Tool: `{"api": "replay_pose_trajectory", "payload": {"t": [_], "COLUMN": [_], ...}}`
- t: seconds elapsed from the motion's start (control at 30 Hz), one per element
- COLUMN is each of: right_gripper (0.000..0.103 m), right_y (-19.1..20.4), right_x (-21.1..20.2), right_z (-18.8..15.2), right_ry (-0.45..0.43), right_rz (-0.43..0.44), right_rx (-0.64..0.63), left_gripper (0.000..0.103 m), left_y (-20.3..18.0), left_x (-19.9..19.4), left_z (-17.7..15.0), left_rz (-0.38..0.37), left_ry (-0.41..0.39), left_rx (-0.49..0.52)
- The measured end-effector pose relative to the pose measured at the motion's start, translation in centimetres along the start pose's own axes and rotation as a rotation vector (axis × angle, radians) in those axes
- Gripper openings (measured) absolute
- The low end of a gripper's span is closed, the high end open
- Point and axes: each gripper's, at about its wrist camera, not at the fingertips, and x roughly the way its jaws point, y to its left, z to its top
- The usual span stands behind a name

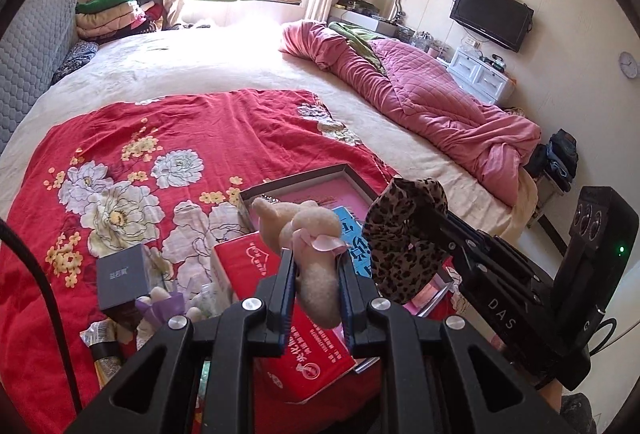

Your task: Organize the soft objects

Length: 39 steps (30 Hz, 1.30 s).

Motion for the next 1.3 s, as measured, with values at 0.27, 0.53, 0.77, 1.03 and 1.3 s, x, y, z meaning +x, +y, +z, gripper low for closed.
{"api": "replay_pose_trajectory", "payload": {"t": [0.27,0.53,0.77,1.03,1.3], "right_gripper": [0.015,0.015,0.015,0.015,0.016], "right_y": [-5.9,-8.4,-9.3,-10.2,-10.9], "right_x": [-0.7,-0.6,0.0,1.3,2.2], "right_z": [-0.8,-1.9,-2.5,-3.5,-4.4], "right_ry": [0.021,0.043,0.079,0.131,0.183], "right_rz": [-0.073,-0.107,-0.128,-0.142,-0.135], "right_rx": [0.117,0.166,0.181,0.210,0.232], "left_gripper": [0.020,0.020,0.020,0.020,0.020], "left_y": [-2.7,-4.0,-4.6,-4.5,-4.8], "left_x": [4.8,8.6,10.9,12.9,13.9], "left_z": [-0.1,-0.5,-1.1,-1.7,-2.5], "left_rz": [-0.011,-0.007,0.006,0.018,0.021], "left_ry": [0.072,0.133,0.170,0.211,0.233], "left_rx": [0.046,0.076,0.102,0.101,0.119]}}
